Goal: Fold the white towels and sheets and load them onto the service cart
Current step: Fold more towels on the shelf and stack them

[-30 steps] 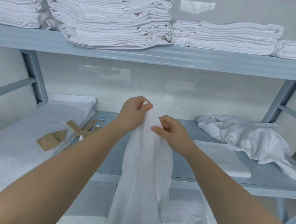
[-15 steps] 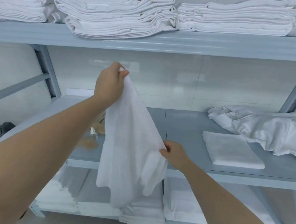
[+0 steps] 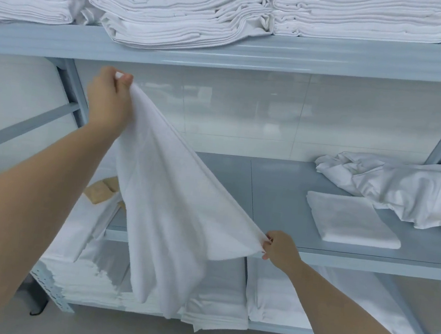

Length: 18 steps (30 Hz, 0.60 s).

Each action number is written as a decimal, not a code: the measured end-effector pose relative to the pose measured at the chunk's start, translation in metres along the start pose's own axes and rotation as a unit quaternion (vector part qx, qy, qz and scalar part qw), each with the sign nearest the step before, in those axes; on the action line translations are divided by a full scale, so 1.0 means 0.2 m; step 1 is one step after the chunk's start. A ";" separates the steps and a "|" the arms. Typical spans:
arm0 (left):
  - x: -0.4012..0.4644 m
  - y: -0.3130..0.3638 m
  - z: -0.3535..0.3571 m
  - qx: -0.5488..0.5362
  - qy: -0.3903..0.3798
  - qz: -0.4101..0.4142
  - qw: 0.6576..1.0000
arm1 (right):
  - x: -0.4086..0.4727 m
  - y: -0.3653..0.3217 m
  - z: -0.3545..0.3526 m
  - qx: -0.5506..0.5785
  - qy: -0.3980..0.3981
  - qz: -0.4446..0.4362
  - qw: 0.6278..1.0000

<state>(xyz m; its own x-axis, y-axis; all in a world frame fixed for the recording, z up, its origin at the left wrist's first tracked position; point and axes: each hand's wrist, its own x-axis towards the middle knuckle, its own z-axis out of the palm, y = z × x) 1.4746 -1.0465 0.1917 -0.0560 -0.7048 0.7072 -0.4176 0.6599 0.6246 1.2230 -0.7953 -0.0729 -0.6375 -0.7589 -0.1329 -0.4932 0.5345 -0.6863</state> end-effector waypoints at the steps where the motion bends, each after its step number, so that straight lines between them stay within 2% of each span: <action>1: 0.00 -0.03 -0.01 0.000 -0.001 -0.006 1.000 | 0.00 0.02 0.00 0.008 0.005 0.012 1.000; 5: -0.06 -0.15 -0.04 0.012 -0.007 -0.034 0.999 | 0.01 0.04 -0.03 0.132 0.033 0.014 0.991; 9: -0.09 -0.32 -0.10 0.032 0.002 -0.074 0.997 | 0.00 0.02 -0.14 0.264 0.036 -0.040 0.963; 16: -0.17 -0.56 -0.18 0.064 -0.048 -0.156 0.984 | -0.05 -0.07 -0.32 0.333 0.023 -0.099 0.937; 18: -0.20 -0.59 -0.18 0.076 -0.058 -0.167 0.981 | -0.05 -0.08 -0.35 0.309 0.022 -0.107 0.945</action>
<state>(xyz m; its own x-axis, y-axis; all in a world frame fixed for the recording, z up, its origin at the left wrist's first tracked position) 1.5590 -1.0878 0.1013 0.0086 -0.9058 0.4235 -0.5595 0.3467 0.7528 1.1954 -0.7706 -0.0114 -0.5927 -0.8018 0.0768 -0.1831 0.0413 -0.9822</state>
